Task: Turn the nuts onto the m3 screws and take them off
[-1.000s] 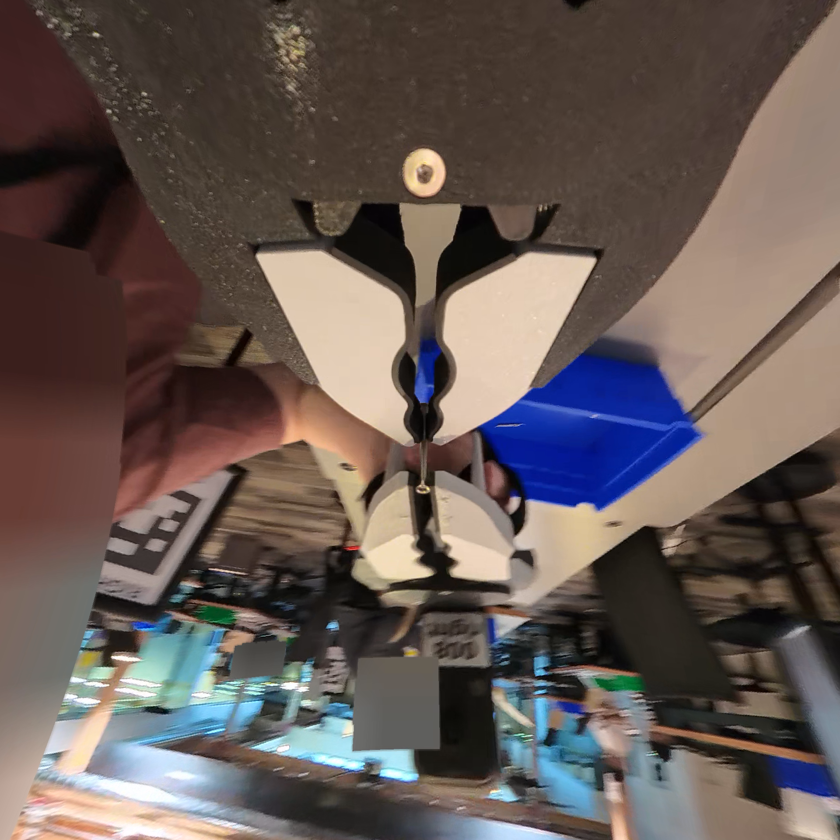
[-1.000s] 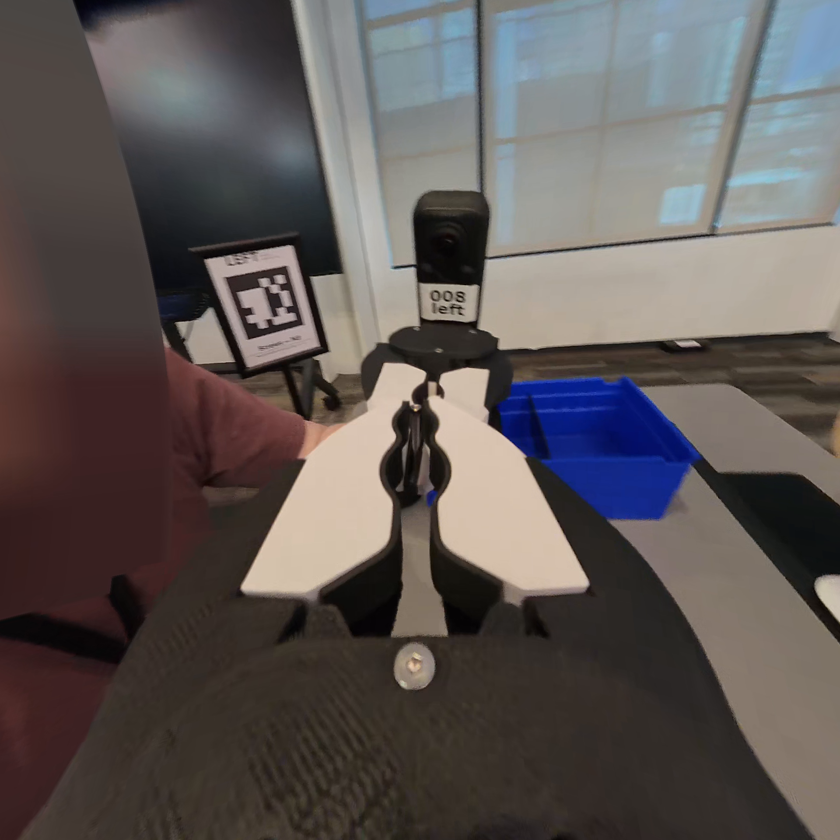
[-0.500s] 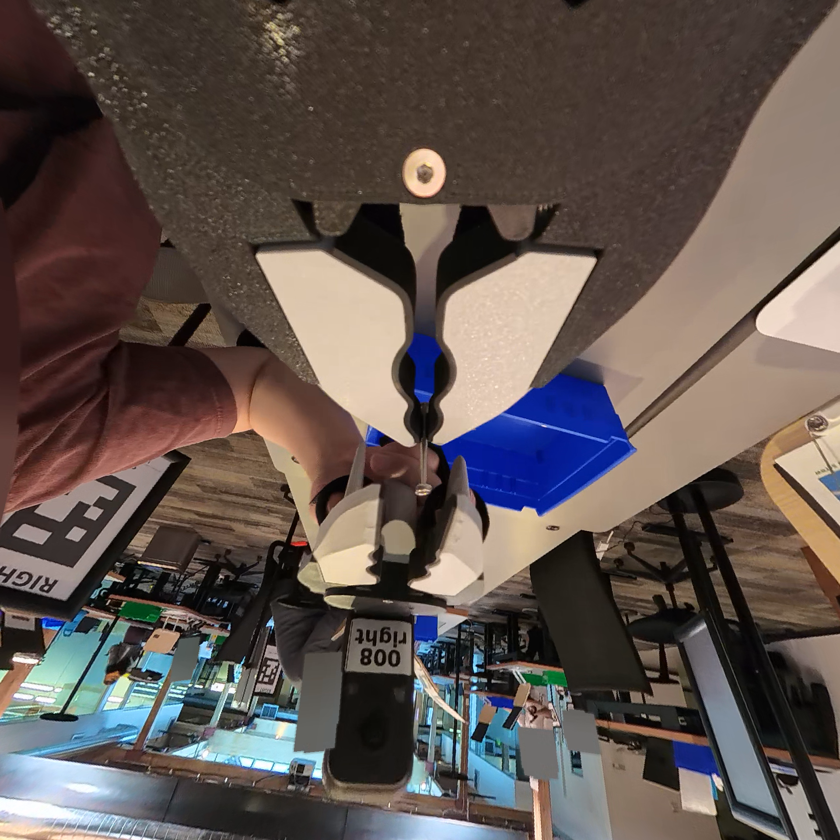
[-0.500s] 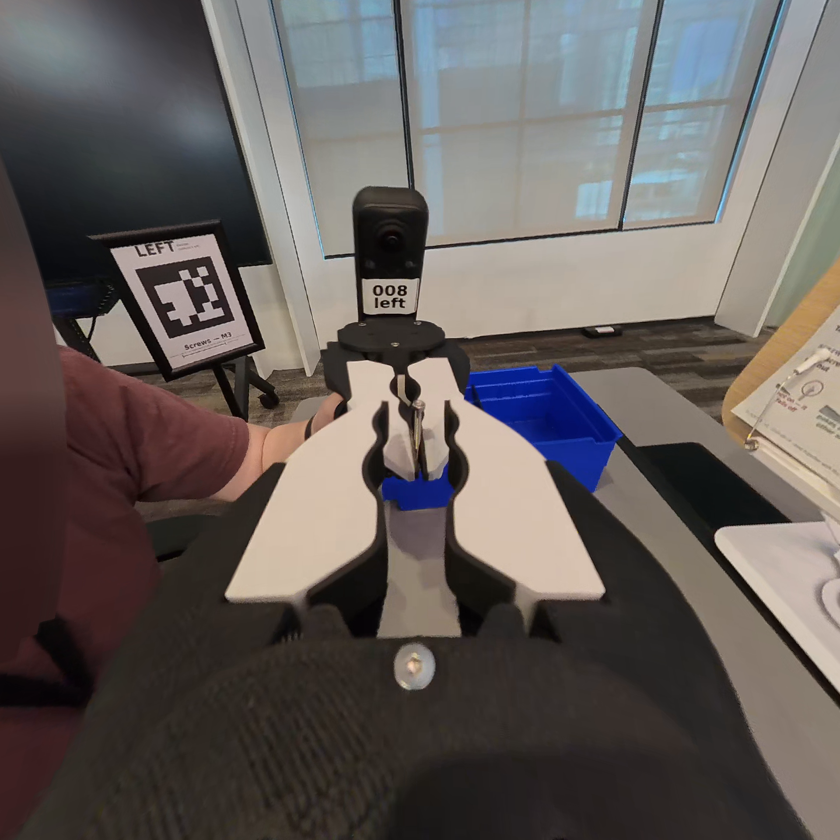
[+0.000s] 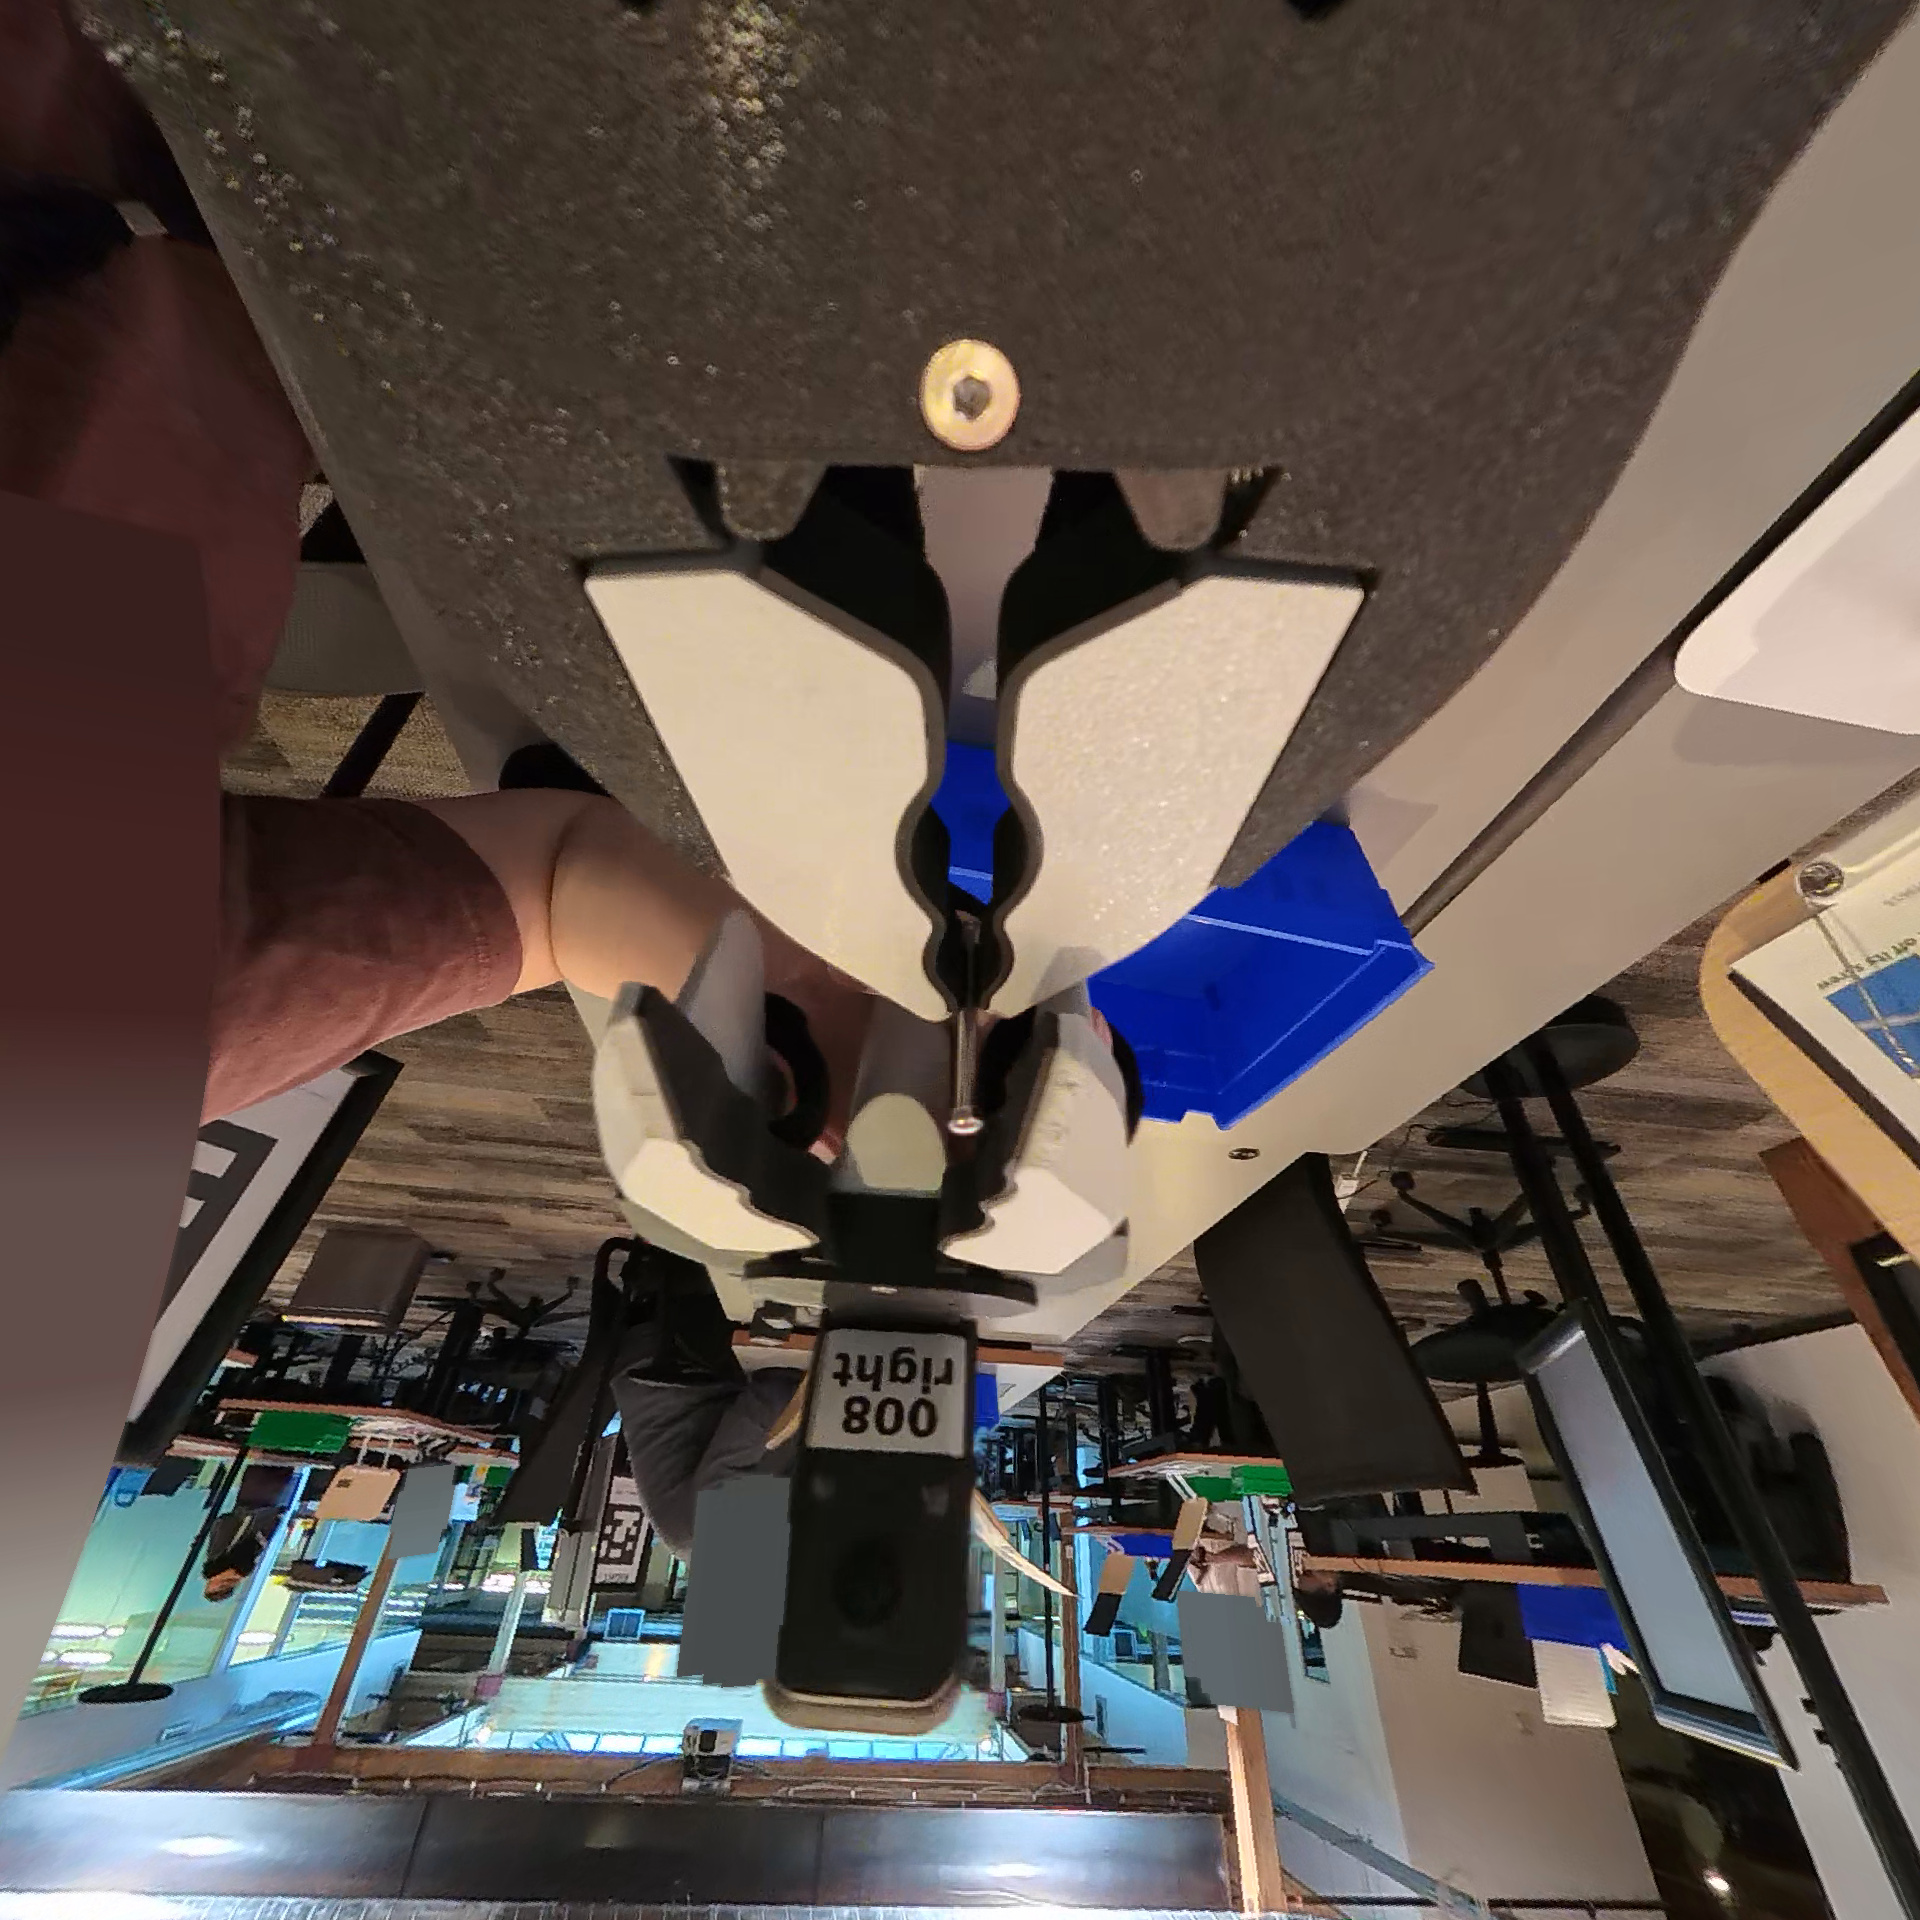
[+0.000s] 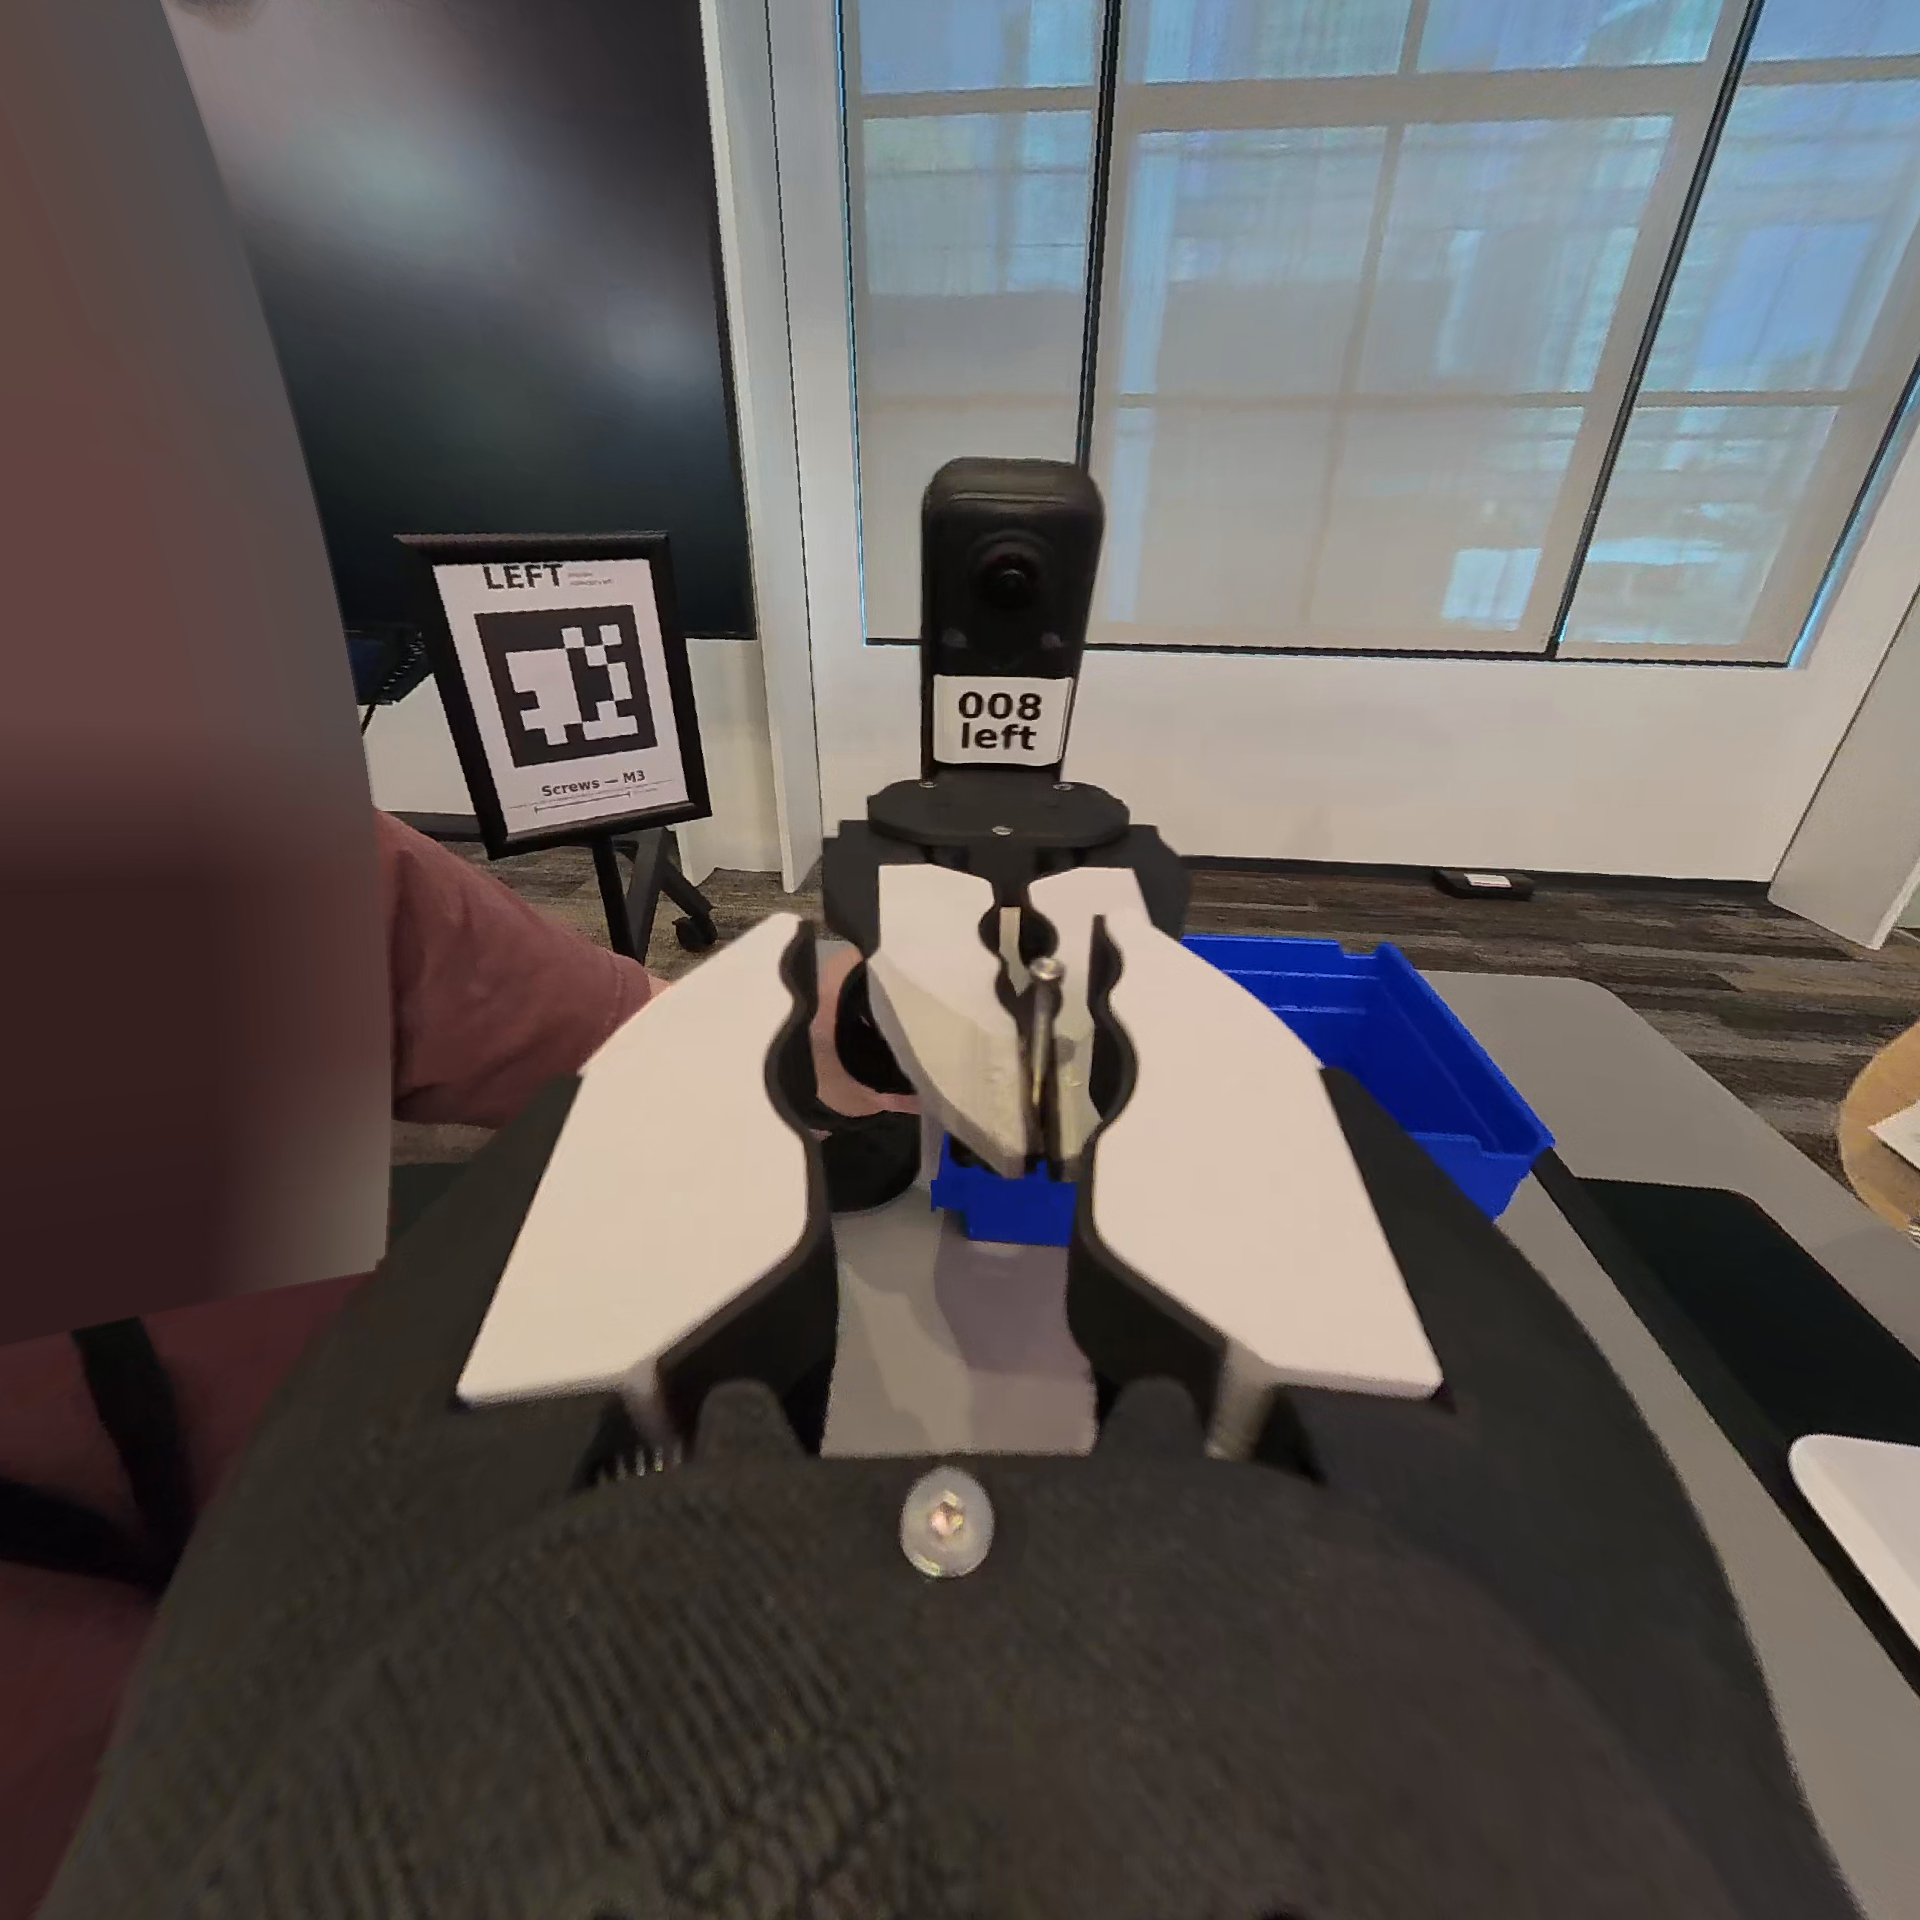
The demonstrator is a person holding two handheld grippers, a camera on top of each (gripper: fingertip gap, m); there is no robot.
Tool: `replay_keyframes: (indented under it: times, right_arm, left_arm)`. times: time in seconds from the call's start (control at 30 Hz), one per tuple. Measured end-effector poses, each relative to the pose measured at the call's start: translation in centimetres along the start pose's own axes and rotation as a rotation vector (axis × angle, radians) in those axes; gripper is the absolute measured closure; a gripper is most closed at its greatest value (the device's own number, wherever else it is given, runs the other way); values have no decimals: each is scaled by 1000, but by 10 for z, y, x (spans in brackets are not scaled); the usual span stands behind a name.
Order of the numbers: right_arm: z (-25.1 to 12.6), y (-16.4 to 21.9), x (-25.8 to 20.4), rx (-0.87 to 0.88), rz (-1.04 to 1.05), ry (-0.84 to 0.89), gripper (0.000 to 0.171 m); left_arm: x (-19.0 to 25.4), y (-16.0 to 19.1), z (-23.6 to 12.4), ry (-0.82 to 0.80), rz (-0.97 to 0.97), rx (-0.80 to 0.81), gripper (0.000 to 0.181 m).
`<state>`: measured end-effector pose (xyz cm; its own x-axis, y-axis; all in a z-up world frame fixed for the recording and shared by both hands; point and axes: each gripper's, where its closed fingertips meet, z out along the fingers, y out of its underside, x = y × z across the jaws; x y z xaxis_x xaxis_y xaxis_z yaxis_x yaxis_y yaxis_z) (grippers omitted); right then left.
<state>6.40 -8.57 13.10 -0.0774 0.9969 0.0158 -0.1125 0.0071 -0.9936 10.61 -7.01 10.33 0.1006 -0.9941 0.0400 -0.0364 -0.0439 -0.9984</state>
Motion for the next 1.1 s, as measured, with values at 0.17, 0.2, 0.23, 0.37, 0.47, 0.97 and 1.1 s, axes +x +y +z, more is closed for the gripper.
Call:
replay_keyframes:
  times: [0.17, 0.2, 0.23, 0.37, 0.47, 0.97, 1.1]
  right_arm:
    - [0, -1, 3, -16, -40, 44, 115]
    - [-1, -1, 4, -19, -43, 51, 114]
    - [-2, -1, 4, -22, -45, 55, 113]
    - [-6, -2, 11, -19, -51, 93, 114]
    - [-3, -3, 12, 13, -22, 86, 113]
    - [-1, -1, 8, -42, -105, 118, 107]
    - [0, -3, 14, -1, -73, 149, 103]
  left_arm:
    - [-9, -5, -7, -29, -20, 28, 179]
    - [-11, -5, -8, -33, -22, 30, 179]
    - [-12, -5, -8, -34, -27, 32, 179]
    - [-13, -4, -7, -30, -37, 30, 179]
    - [-7, -1, -2, 2, -43, 22, 180]
    - [-20, -7, -13, -60, -31, 40, 179]
    - [-11, -3, -6, -4, -44, 25, 180]
